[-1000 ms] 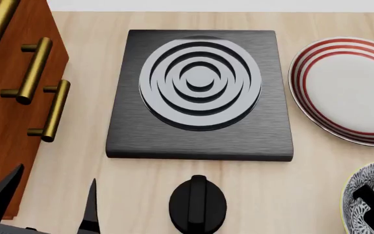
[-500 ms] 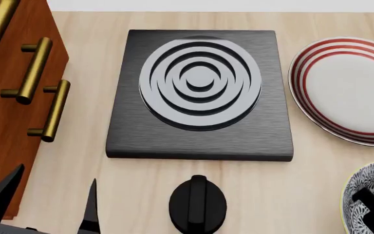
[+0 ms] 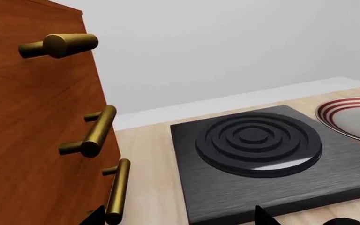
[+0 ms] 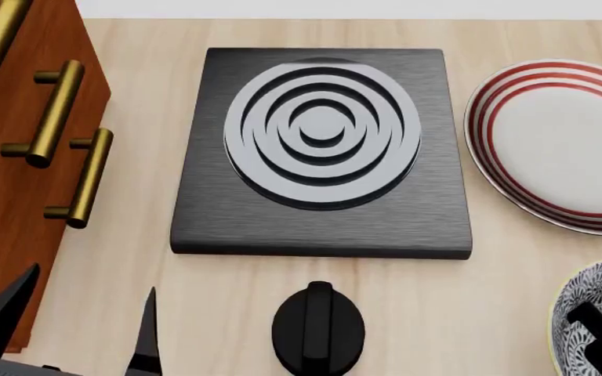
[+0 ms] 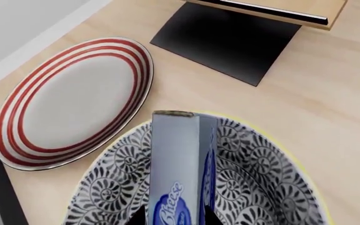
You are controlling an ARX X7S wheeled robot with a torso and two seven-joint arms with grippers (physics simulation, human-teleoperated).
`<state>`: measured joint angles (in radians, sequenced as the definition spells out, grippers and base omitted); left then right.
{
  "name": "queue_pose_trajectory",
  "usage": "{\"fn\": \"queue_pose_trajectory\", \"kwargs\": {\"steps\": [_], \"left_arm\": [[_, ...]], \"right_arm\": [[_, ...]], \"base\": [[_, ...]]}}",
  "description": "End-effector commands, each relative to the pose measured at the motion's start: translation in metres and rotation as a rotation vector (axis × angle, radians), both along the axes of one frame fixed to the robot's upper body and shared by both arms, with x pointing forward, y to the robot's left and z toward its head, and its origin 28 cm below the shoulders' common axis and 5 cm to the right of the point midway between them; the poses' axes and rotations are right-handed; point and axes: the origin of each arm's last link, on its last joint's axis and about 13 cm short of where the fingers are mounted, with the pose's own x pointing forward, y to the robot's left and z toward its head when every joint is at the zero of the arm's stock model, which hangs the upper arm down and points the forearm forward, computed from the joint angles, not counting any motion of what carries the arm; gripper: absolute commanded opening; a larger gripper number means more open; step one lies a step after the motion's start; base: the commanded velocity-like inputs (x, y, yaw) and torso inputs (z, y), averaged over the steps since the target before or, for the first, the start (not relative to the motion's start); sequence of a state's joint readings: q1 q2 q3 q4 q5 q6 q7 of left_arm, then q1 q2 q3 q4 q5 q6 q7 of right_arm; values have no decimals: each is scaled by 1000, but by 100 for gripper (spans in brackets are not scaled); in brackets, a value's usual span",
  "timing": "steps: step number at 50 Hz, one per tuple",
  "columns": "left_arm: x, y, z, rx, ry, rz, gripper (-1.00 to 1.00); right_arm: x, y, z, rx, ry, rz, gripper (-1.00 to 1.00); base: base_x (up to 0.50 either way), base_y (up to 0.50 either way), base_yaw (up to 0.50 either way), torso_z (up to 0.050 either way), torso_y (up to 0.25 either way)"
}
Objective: Pick up the cream cheese and put it in the bowl.
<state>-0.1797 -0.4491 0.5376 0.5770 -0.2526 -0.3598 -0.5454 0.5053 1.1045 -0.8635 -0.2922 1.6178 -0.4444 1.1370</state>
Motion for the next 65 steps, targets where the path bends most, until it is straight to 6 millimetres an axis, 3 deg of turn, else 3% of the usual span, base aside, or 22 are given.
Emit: {"fn": "queue_pose_trajectory", "kwargs": {"steps": [1, 9, 10, 21, 30, 50, 65], "left_arm": [[0, 0, 0, 0, 0, -1, 100], [0, 0, -1, 1, 2, -1, 100], [1, 0, -1, 2, 2, -1, 100], [1, 0, -1, 4, 9, -2, 100], [1, 0, -1, 5, 12, -5, 100], [2, 0, -1, 5, 14, -2, 100], [2, 0, -1, 8, 18, -2, 100]], "right_arm": [[3, 0, -2, -16, 3, 9, -100], [3, 2, -4, -26, 16, 25, -100], [2, 2, -4, -26, 39, 20, 100], [-3, 4, 3, -38, 11, 30, 100], [-18, 6, 30, -154, -77, 35, 100], [-49, 16, 73, -209, -196, 18, 100], [-68, 17, 86, -228, -261, 7, 100]], "base": [[0, 0, 0, 0, 0], [0, 0, 0, 0, 0], [0, 0, 0, 0, 0], [0, 0, 0, 0, 0], [0, 0, 0, 0, 0], [0, 0, 0, 0, 0], [0, 0, 0, 0, 0]]}}
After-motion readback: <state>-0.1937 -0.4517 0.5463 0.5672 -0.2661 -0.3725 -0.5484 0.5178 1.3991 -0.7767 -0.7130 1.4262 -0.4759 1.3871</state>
